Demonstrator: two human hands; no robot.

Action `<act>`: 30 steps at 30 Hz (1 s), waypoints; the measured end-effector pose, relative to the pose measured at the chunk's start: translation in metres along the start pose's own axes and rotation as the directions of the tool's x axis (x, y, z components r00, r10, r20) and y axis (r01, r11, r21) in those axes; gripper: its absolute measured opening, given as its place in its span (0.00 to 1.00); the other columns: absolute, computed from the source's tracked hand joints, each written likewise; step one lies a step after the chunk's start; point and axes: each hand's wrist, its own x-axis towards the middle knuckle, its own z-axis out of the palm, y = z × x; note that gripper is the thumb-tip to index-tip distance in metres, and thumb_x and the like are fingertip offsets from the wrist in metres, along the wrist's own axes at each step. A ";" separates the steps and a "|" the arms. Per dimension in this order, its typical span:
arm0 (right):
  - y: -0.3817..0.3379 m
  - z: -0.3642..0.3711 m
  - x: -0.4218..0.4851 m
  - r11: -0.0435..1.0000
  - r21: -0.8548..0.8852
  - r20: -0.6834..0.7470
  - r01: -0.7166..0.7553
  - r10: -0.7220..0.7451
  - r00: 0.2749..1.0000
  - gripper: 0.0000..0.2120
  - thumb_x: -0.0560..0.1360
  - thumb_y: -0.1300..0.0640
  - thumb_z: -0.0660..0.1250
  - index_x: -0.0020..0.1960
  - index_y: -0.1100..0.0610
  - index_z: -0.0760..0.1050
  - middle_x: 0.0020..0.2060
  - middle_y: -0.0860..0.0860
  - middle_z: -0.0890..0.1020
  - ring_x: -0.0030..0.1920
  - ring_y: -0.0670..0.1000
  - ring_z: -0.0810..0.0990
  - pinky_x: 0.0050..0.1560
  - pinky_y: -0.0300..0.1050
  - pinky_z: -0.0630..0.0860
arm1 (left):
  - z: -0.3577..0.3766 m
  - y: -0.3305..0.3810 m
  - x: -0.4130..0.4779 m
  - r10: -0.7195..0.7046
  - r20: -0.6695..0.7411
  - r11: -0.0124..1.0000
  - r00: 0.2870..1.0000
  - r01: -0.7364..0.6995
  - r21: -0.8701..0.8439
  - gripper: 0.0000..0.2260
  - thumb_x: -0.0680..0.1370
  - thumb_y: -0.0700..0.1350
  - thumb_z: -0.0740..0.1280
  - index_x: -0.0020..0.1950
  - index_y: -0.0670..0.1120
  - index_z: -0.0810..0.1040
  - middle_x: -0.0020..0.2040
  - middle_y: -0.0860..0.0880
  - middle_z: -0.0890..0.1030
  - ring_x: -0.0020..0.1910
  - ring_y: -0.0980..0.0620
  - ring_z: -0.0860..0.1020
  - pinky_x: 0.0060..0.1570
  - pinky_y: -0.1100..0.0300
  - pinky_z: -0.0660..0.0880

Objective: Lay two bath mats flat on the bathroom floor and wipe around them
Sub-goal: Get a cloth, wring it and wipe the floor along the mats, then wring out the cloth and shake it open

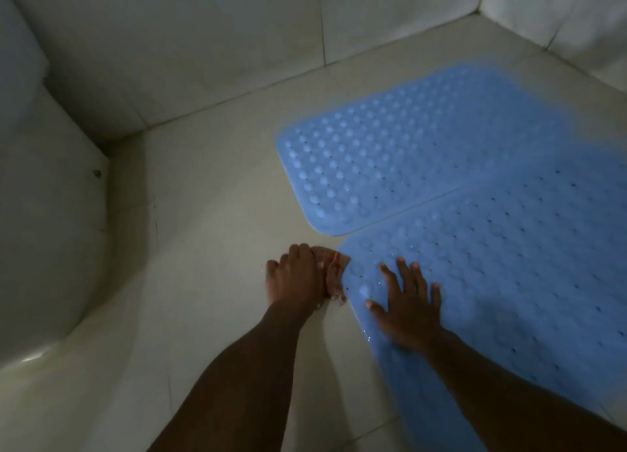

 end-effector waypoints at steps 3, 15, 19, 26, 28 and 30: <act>-0.008 -0.040 0.012 0.976 0.186 0.198 -0.109 0.072 0.977 0.26 0.75 0.38 0.63 0.72 0.41 0.70 0.76 0.46 0.66 0.76 0.53 0.64 0.75 0.56 0.62 | -0.027 0.010 -0.003 -0.093 0.112 0.920 0.989 0.129 -0.371 0.13 0.80 0.58 0.61 0.52 0.48 0.68 0.55 0.45 0.80 0.55 0.38 0.80 0.49 0.50 0.71; -0.027 -0.247 0.005 0.313 0.932 0.245 -0.184 -0.169 0.955 0.12 0.80 0.55 0.67 0.59 0.61 0.79 0.49 0.64 0.84 0.49 0.62 0.83 0.51 0.59 0.79 | -0.217 0.101 0.034 0.210 0.270 0.500 0.940 0.135 -0.856 0.17 0.77 0.54 0.72 0.45 0.40 0.79 0.35 0.41 0.78 0.24 0.47 0.74 0.26 0.60 0.70; -0.014 -0.299 0.001 0.406 0.909 0.162 -0.098 -0.127 0.979 0.09 0.78 0.58 0.70 0.56 0.62 0.79 0.43 0.62 0.85 0.42 0.59 0.85 0.41 0.51 0.81 | -0.267 0.121 0.024 0.423 0.378 0.472 0.824 0.156 -0.868 0.18 0.81 0.50 0.64 0.51 0.34 0.81 0.28 0.42 0.76 0.23 0.47 0.71 0.27 0.60 0.66; 0.006 -0.376 -0.005 0.551 0.834 -0.024 0.029 -0.017 1.000 0.14 0.81 0.50 0.66 0.46 0.61 0.82 0.41 0.61 0.84 0.40 0.59 0.83 0.38 0.48 0.80 | -0.313 0.147 0.018 0.492 0.344 0.296 0.800 0.218 -0.930 0.13 0.85 0.42 0.57 0.60 0.36 0.78 0.37 0.42 0.83 0.31 0.48 0.81 0.31 0.59 0.77; 0.009 -0.391 -0.007 0.605 0.792 -0.084 0.082 -0.026 0.996 0.17 0.81 0.48 0.65 0.43 0.59 0.82 0.39 0.58 0.83 0.39 0.56 0.81 0.39 0.47 0.81 | -0.320 0.153 0.020 0.436 0.333 0.323 0.836 0.200 -0.925 0.12 0.84 0.45 0.61 0.54 0.38 0.79 0.38 0.43 0.83 0.33 0.50 0.81 0.33 0.60 0.75; 0.008 -0.402 -0.013 0.610 0.785 -0.082 0.107 -0.069 0.994 0.18 0.80 0.45 0.65 0.43 0.58 0.81 0.37 0.57 0.81 0.37 0.54 0.80 0.41 0.48 0.81 | -0.326 0.159 0.022 0.378 0.305 0.357 0.874 0.166 -0.919 0.11 0.83 0.48 0.65 0.48 0.42 0.80 0.38 0.44 0.81 0.31 0.51 0.77 0.32 0.60 0.70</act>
